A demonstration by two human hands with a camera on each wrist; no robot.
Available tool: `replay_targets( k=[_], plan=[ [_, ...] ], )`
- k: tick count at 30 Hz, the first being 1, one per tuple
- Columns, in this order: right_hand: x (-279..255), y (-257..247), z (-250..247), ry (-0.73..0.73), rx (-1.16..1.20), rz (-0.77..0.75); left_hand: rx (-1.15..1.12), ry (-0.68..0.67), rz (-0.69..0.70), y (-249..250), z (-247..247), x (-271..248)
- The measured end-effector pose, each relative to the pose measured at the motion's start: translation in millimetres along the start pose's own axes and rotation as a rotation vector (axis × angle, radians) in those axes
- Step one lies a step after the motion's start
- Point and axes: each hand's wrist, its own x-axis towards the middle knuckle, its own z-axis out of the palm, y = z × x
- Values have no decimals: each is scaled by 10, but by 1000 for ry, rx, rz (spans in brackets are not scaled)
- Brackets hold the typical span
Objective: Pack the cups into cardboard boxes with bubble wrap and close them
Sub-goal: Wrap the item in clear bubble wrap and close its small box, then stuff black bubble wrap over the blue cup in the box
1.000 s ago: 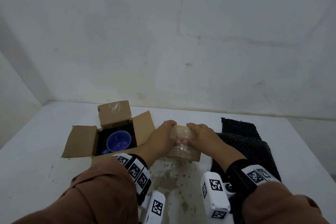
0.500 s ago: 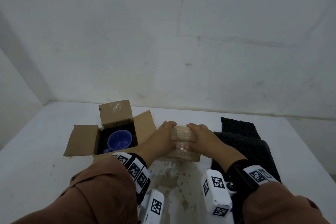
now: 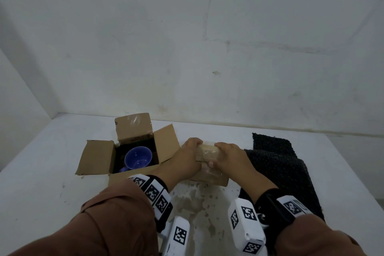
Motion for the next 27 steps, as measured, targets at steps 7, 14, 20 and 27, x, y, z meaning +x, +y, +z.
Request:
replay_targets(
  k=[7, 14, 20, 27],
  plan=[
    [-216, 139, 124, 41, -3, -138, 27, 131, 48, -44, 199, -140],
    [-405, 344, 282, 5, -98, -234, 154, 78, 83, -190, 340, -225],
    [-493, 463, 402, -13, -116, -278, 249, 1, 20, -208, 371, -305],
    [-512, 619, 158, 15, 23, -249, 276, 82, -67, 407, 386, -328]
  ],
)
